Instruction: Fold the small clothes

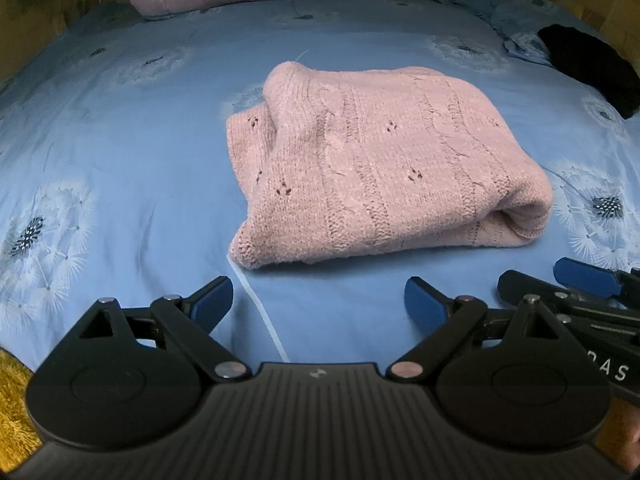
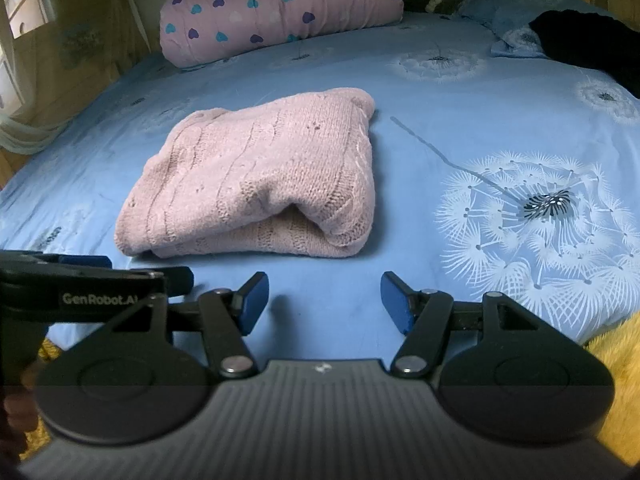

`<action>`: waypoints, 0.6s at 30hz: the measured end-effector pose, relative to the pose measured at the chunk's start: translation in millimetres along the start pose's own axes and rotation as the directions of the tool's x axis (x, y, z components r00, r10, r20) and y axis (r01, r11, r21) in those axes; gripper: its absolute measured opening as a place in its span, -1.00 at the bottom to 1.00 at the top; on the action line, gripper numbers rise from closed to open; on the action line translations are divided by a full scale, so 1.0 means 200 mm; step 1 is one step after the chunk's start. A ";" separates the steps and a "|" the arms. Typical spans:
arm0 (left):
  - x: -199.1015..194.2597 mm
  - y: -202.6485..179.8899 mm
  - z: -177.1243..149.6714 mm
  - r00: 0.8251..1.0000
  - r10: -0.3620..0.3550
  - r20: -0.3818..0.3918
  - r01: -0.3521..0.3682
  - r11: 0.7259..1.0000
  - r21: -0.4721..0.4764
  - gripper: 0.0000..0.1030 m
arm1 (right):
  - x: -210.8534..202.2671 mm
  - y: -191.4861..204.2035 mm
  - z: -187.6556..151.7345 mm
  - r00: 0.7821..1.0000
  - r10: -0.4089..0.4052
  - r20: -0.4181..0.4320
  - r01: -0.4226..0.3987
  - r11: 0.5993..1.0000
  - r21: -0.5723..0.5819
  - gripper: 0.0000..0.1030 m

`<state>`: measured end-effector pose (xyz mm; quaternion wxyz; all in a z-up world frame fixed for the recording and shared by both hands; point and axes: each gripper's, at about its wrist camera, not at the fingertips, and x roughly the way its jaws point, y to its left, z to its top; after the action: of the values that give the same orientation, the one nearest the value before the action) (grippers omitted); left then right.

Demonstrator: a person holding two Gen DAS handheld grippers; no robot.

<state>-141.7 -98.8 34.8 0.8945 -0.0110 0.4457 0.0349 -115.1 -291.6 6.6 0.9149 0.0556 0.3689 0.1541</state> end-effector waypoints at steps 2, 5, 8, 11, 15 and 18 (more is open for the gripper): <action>0.00 0.00 0.00 1.000 0.000 0.000 0.000 1.000 0.000 0.85 | 0.00 0.00 0.00 1.000 0.000 0.000 0.000 1.000 0.000 0.25; 0.00 0.00 0.00 1.000 -0.003 -0.001 0.003 1.000 0.000 0.85 | 0.00 0.00 0.00 1.000 0.000 0.000 0.000 1.000 0.001 0.25; 0.00 0.00 0.00 1.000 -0.006 -0.001 0.006 1.000 0.002 0.85 | 0.00 0.00 0.00 1.000 0.000 0.000 0.000 1.000 0.001 0.25; 0.00 0.00 0.00 1.000 -0.007 -0.002 0.007 1.000 0.003 0.85 | 0.00 0.00 0.00 1.000 -0.001 0.001 0.001 1.000 0.001 0.25; 0.00 0.00 0.00 1.000 -0.007 -0.003 0.007 1.000 0.003 0.85 | 0.00 0.00 0.00 1.000 0.000 0.000 0.000 1.000 0.001 0.25; 0.00 0.00 -0.01 1.000 -0.009 -0.003 0.009 1.000 0.004 0.85 | 0.00 0.00 0.00 1.000 0.000 0.000 0.000 1.000 0.001 0.25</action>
<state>-142.3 -99.3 33.8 0.8940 -0.0114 0.4469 0.0302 -115.3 -290.9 6.8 0.9149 0.0561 0.3689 0.1540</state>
